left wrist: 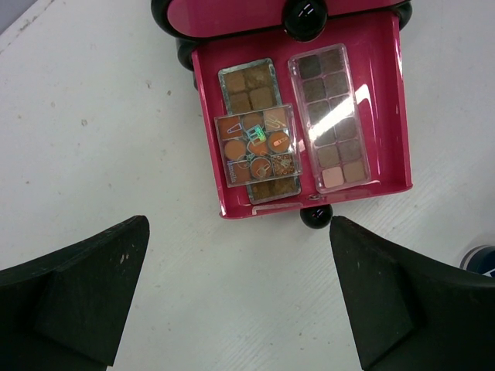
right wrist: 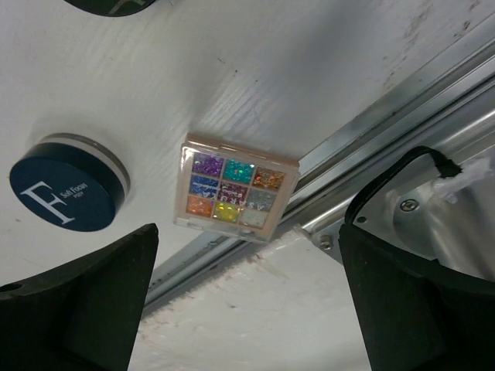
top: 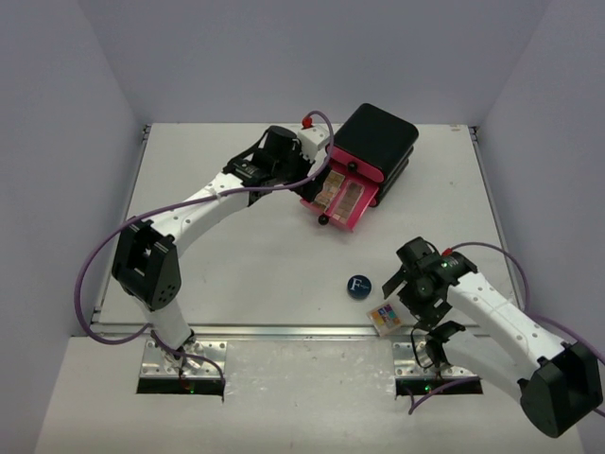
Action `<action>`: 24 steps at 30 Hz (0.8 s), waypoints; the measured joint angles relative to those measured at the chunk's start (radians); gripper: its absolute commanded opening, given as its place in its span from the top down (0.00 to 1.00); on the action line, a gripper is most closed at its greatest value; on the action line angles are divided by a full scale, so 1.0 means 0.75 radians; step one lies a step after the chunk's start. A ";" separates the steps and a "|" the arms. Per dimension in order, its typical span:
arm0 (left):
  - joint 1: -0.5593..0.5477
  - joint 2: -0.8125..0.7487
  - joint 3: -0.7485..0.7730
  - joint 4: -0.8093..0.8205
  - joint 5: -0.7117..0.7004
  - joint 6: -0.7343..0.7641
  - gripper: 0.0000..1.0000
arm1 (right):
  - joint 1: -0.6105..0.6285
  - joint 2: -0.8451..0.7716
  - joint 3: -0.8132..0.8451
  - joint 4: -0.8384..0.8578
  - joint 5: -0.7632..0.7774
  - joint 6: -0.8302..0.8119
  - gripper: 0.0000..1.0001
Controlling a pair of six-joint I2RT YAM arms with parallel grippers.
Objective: Organize the makeup
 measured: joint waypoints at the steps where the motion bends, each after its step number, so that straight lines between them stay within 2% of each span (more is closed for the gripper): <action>1: 0.000 0.000 -0.003 0.000 0.001 0.000 0.00 | 0.000 -0.020 -0.019 0.016 -0.007 0.045 0.01; 5: 0.001 0.000 -0.004 -0.001 0.001 0.000 0.00 | 0.000 -0.024 -0.068 0.103 -0.060 0.181 0.01; 12: 0.001 0.003 -0.004 -0.002 0.001 0.000 0.00 | 0.002 0.225 -0.067 0.232 -0.093 0.214 0.01; 19: 0.006 0.013 -0.004 -0.007 0.007 0.000 0.00 | 0.003 0.141 -0.176 0.268 -0.094 0.272 0.01; 24: 0.013 0.037 -0.003 -0.022 0.034 -0.006 0.00 | 0.005 0.168 -0.236 0.310 -0.119 0.313 0.01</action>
